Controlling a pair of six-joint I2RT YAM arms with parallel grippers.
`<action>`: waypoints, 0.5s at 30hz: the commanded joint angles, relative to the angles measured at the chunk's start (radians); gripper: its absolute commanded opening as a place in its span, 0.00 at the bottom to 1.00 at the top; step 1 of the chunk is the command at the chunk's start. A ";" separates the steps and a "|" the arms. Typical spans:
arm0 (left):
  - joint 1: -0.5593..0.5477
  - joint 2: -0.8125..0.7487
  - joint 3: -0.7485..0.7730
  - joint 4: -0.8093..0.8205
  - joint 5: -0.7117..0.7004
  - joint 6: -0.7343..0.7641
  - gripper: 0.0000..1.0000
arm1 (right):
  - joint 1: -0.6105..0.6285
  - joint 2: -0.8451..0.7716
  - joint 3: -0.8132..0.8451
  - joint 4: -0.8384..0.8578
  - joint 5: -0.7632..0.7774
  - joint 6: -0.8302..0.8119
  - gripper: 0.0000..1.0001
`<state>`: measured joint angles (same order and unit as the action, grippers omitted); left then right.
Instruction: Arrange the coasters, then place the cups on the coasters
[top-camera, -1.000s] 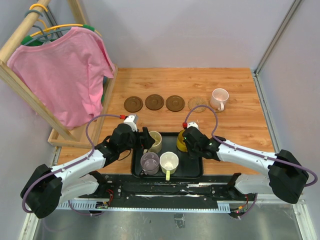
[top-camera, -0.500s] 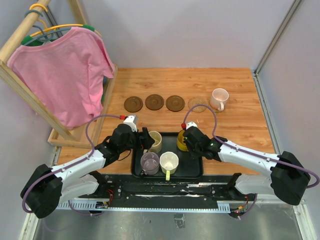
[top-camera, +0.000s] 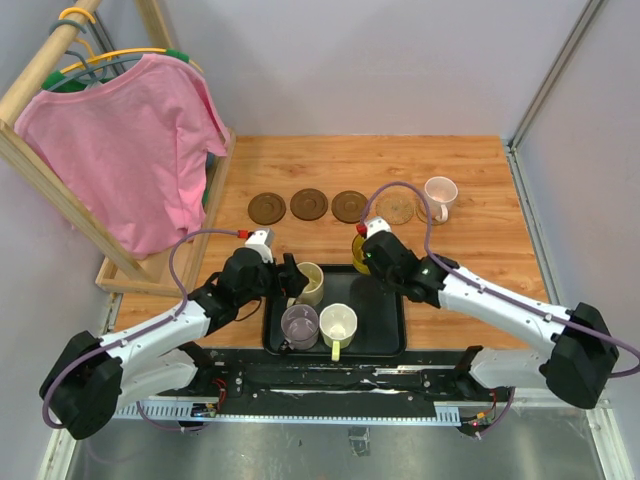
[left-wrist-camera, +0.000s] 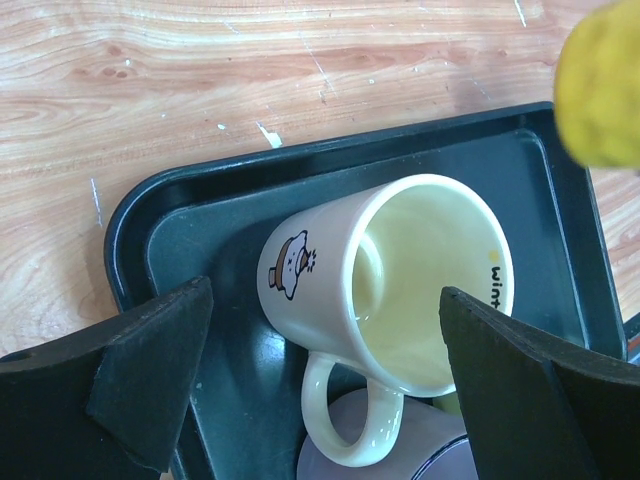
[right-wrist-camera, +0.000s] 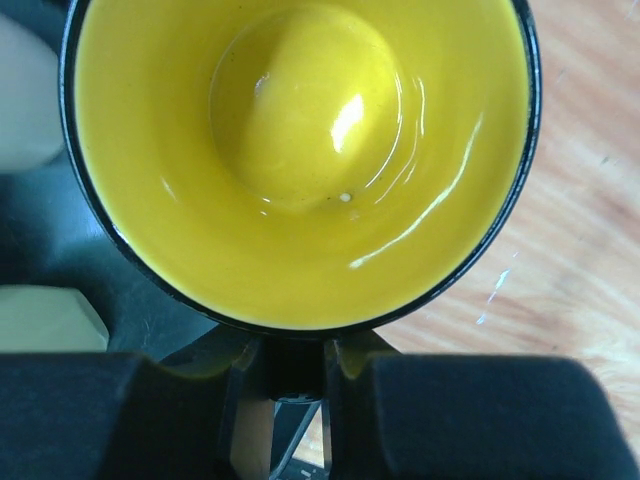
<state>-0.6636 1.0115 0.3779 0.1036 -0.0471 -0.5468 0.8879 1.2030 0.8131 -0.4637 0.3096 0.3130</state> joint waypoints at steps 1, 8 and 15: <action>-0.007 -0.023 -0.004 0.022 -0.019 0.008 1.00 | -0.074 0.052 0.164 -0.018 0.100 -0.068 0.01; -0.006 -0.027 0.017 0.005 -0.028 0.023 1.00 | -0.220 0.228 0.352 -0.047 0.090 -0.112 0.01; -0.005 -0.027 0.056 -0.011 -0.054 0.054 1.00 | -0.364 0.390 0.501 -0.045 0.026 -0.124 0.01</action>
<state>-0.6636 0.9993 0.3874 0.0910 -0.0700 -0.5278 0.5991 1.5463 1.2221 -0.5251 0.3416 0.2153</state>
